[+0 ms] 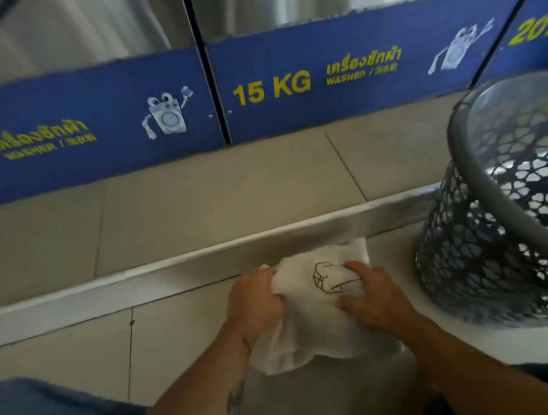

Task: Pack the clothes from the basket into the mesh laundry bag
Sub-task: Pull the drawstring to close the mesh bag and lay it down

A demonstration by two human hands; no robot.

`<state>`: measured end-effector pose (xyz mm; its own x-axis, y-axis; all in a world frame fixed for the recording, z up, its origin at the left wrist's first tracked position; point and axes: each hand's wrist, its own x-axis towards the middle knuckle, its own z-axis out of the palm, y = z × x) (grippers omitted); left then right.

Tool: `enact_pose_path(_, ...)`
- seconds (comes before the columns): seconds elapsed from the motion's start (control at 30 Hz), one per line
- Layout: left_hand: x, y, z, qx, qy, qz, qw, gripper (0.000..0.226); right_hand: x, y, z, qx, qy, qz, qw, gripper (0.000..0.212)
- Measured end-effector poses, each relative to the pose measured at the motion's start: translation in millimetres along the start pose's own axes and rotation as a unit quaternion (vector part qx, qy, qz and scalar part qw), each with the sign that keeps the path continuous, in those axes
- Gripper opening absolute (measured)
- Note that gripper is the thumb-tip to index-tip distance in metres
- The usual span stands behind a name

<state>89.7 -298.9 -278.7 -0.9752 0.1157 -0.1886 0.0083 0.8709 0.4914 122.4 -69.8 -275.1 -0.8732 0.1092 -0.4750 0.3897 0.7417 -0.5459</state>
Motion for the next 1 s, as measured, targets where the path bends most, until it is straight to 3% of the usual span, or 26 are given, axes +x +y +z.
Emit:
enact_pose_path(0.13, -6.4, 21.7, -52.1, 0.026, 0.046, 0.041, 0.998, 0.027, -16.9, -33.3, -41.0, -0.014, 0.032, -0.042, 0.998, 0.075)
enact_pose_path(0.33, 23.0, 56.0, -133.2, 0.075, 0.166, 0.103, 0.978, 0.034, -15.3, -95.9, -112.2, -0.011, 0.097, -0.100, 0.990, 0.078)
enact_pose_path(0.47, 66.0, 59.9, -160.6, 0.065, 0.203, 0.094, 0.973, 0.044, 34.4, -131.1, -127.4, -0.015, 0.133, -0.119, 0.984, 0.081)
enact_pose_path(0.53, 94.9, 54.5, -155.1, 0.045, 0.149, 0.039, 0.987, 0.066, 71.8, -140.8, -119.6, -0.064, 0.112, -0.115, 0.985, 0.088)
enact_pose_path(0.6, 126.6, 46.3, -139.2, 0.021, 0.011, -0.056, 0.998, 0.098, 114.2, -140.2, -102.4, -0.140, 0.065, -0.115, 0.981, 0.093)
enact_pose_path(0.67, 160.5, 33.4, -112.7, 0.044, -0.076, -0.099, 0.991, 0.113, 154.3, -133.4, -82.8, -0.161, 0.045, -0.122, 0.978, 0.093)
enact_pose_path(0.83, 216.1, 5.7, -89.0, 0.100, -0.071, -0.103, 0.987, 0.118, 201.2, -142.5, -77.4, -0.212, 0.053, -0.142, 0.966, 0.094)
enact_pose_path(1.0, 217.7, 25.5, -157.7, 0.197, -0.218, -0.116, 0.949, 0.113, 183.0, -169.6, -122.0, -0.189, -0.084, -0.077, 0.975, 0.093)
